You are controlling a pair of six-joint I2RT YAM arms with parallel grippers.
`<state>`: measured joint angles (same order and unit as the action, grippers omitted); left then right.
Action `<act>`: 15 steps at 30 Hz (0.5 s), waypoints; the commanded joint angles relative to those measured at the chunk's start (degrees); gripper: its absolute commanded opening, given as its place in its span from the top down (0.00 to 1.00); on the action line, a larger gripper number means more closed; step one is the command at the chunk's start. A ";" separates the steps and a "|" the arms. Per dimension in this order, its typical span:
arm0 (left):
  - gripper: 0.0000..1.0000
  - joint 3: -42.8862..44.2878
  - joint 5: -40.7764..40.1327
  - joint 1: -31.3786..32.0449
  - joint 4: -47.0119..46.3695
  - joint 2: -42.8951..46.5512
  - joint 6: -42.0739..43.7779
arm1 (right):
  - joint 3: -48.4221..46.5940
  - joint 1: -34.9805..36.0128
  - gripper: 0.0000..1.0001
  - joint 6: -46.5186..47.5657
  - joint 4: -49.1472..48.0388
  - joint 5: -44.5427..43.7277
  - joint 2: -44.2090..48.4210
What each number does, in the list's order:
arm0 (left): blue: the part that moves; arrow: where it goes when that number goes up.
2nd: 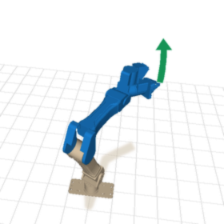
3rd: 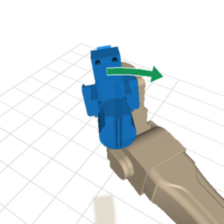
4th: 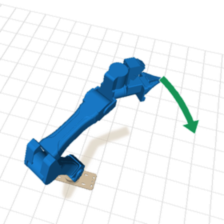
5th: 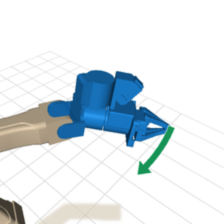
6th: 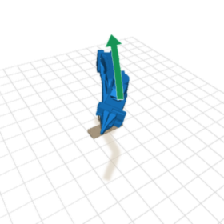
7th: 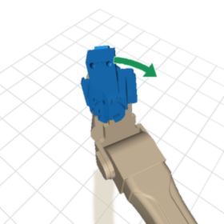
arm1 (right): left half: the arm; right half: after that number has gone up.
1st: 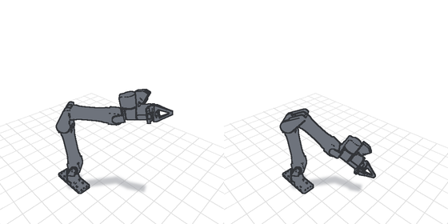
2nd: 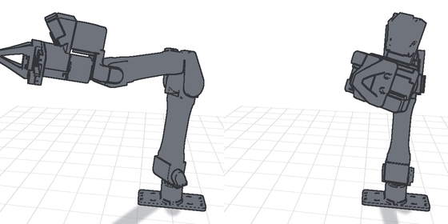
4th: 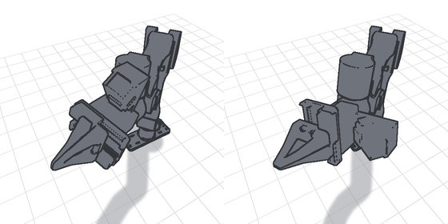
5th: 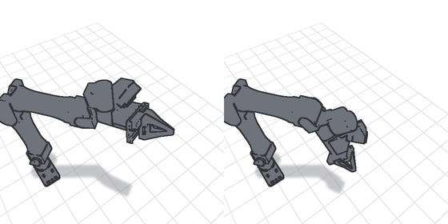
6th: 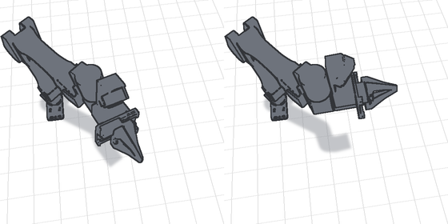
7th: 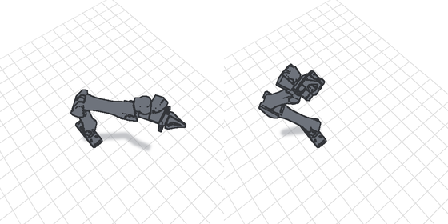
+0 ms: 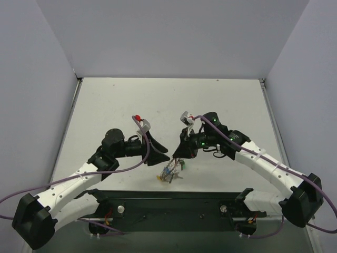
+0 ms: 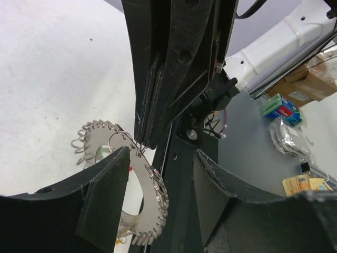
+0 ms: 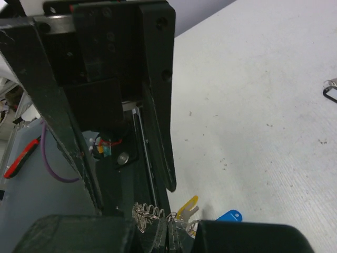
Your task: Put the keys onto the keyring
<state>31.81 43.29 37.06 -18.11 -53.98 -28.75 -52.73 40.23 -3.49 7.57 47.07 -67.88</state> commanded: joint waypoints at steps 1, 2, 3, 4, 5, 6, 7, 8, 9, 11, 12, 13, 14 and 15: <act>0.40 3.52 0.92 1.44 -1.57 -0.52 3.00 | -4.48 0.03 1.00 0.76 -2.30 6.72 3.71; 0.40 3.52 0.40 1.44 -1.58 -0.26 3.00 | -4.75 -0.06 1.00 0.67 -2.30 7.24 4.15; 0.40 3.52 0.05 1.52 -1.67 0.01 3.09 | -5.01 -0.06 1.00 0.59 -2.30 7.42 4.59; 0.40 3.35 -0.22 1.53 -2.10 0.79 3.00 | -5.62 -0.06 1.00 0.50 -2.39 7.68 5.29; 0.40 3.34 -1.00 1.44 -2.37 1.06 3.00 | -5.89 -0.06 1.00 0.41 -2.30 8.21 5.65; 0.40 3.34 -1.36 1.44 -2.46 1.33 3.00 | -6.24 -0.06 1.00 0.15 -2.30 9.08 6.00; 0.40 3.34 -1.62 1.44 -3.15 1.85 2.91 | -6.51 -0.06 1.00 0.06 -2.30 9.70 6.35; 0.41 3.43 -1.89 1.35 -3.51 1.94 2.83 | -7.12 -0.15 1.00 -0.20 -2.30 10.14 6.44; 0.41 3.61 -1.89 1.44 -3.69 2.03 2.65 | -7.47 -0.15 1.00 -0.38 -2.30 10.67 6.70; 0.41 3.87 -1.37 1.44 -4.83 2.03 2.21 | -8.09 -0.15 1.00 -0.56 -2.30 11.03 6.79; 0.41 4.04 -1.10 1.44 -5.35 1.95 1.95 | -8.18 -0.06 1.00 -0.56 -2.30 11.03 6.97; 0.41 4.13 -0.75 1.44 -6.49 1.68 1.69 | -8.27 -0.06 1.00 -0.56 -2.30 11.11 6.97; 0.41 4.31 -0.05 1.52 -7.02 1.59 1.07 | -8.35 -0.15 1.00 -0.56 -2.30 11.11 7.06; 0.41 4.40 0.30 1.44 -8.16 1.59 0.72 | -8.35 -0.15 1.00 -0.56 -2.30 11.11 7.06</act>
<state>32.99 42.28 38.30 -20.01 -52.84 -26.92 -58.46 40.18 -4.08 7.94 54.26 -62.24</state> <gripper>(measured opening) 0.591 0.042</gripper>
